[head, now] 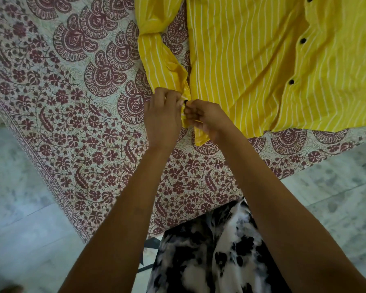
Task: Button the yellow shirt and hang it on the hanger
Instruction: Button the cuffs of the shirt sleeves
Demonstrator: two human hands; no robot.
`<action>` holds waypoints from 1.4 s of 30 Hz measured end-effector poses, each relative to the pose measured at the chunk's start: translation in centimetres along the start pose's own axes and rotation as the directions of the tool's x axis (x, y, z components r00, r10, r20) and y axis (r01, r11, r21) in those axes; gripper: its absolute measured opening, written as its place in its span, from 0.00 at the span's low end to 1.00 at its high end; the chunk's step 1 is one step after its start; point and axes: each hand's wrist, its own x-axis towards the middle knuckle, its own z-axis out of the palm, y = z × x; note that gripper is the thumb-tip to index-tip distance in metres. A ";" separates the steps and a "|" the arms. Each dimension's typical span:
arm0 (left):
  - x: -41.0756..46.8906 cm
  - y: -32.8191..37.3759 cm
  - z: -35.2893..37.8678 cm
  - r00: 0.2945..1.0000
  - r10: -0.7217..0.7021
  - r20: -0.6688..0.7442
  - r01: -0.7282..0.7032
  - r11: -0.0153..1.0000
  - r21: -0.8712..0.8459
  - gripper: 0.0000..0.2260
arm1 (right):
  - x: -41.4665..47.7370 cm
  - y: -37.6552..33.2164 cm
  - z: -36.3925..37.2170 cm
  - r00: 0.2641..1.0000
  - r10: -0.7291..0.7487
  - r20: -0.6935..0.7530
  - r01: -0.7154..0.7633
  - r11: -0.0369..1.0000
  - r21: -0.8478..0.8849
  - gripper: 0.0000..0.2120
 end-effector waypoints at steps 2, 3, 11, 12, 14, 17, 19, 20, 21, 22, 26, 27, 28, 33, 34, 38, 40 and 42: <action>-0.4 0.1 0.2 0.980 -0.197 -0.044 0.196 0.980 -0.017 0.11 | 0.0 -0.3 0.2 0.999 -0.003 0.039 -0.001 0.994 0.111 0.11; -0.4 0.2 -0.1 0.945 -0.327 0.001 0.324 0.937 -0.132 0.15 | 0.0 -0.5 0.1 0.999 -0.021 0.049 0.014 0.991 0.137 0.12; 0.3 1.3 -0.8 0.613 -0.532 0.584 0.773 0.247 -0.585 0.18 | -0.6 -0.3 0.1 0.999 -0.032 -0.039 0.041 0.968 0.247 0.14; 0.5 1.3 -0.9 0.643 -0.553 0.529 0.748 0.306 -0.589 0.13 | -0.7 -0.1 0.2 0.998 -0.015 -0.057 0.029 0.966 0.257 0.14; 0.9 1.6 -1.2 0.700 -0.578 0.419 0.697 0.425 -0.578 0.09 | -0.8 0.0 0.3 0.995 0.030 -0.094 -0.006 0.969 0.246 0.14; 1.5 2.3 -2.2 0.797 -0.559 0.230 0.590 0.638 -0.495 0.10 | -0.7 0.5 0.7 0.977 -0.011 -0.215 0.018 0.999 0.034 0.13; 2.0 2.9 -3.4 0.890 -0.448 0.082 0.439 0.797 -0.415 0.09 | -1.0 0.8 1.0 0.902 -0.233 -0.364 0.181 0.968 -0.172 0.08; 2.2 3.1 -4.0 0.936 -0.351 0.013 0.334 0.878 -0.344 0.08 | -1.5 0.6 1.2 0.850 -0.348 -0.395 0.283 0.935 -0.215 0.06; 2.4 3.2 -4.5 0.970 -0.242 -0.029 0.227 0.939 -0.257 0.08 | -1.8 0.6 1.3 0.825 -0.418 -0.379 0.363 0.908 -0.210 0.06; 2.3 3.4 -4.7 0.990 -0.142 -0.027 0.135 0.976 -0.170 0.08 | -2.0 0.5 1.4 0.838 -0.443 -0.319 0.413 0.897 -0.159 0.09; 2.4 3.4 -6.0 0.892 0.042 0.450 0.156 0.906 -0.394 0.06 | -2.4 -1.2 1.6 0.982 -0.190 -0.002 0.190 0.981 0.034 0.17; 2.4 3.1 -6.2 0.845 0.033 0.534 0.278 0.826 -0.491 0.06 | -2.2 -1.5 1.5 0.990 -0.137 0.028 0.135 0.988 0.068 0.14; 2.3 2.7 -6.4 0.831 -0.012 0.557 0.376 0.749 -0.546 0.07 | -2.0 -1.6 1.5 0.993 -0.117 0.031 0.114 0.990 0.086 0.11; 1.8 -1.0 -6.0 0.804 -0.516 0.297 0.581 0.572 -0.579 0.07 | -0.8 -0.9 2.2 0.988 -0.129 -0.087 0.124 0.991 -0.056 0.06; 1.7 -1.7 -5.4 0.766 -0.575 0.287 0.631 0.588 -0.506 0.05 | -0.8 -0.8 2.5 0.986 -0.122 -0.117 0.106 0.985 -0.139 0.08; 0.9 -4.1 -3.0 0.481 -0.611 0.629 0.877 0.331 -0.349 0.14 | 0.3 1.3 3.3 0.970 -0.142 -0.195 0.003 0.815 -0.580 0.32; 1.0 -4.3 -2.6 0.473 -0.567 0.675 0.878 0.368 -0.306 0.16 | 0.3 1.9 3.6 0.962 -0.191 -0.197 0.031 0.789 -0.614 0.24; 1.2 -4.3 -2.7 0.480 -0.478 0.736 0.870 0.370 -0.327 0.13 | 0.0 2.4 3.6 0.978 -0.163 -0.130 0.093 0.899 -0.429 0.18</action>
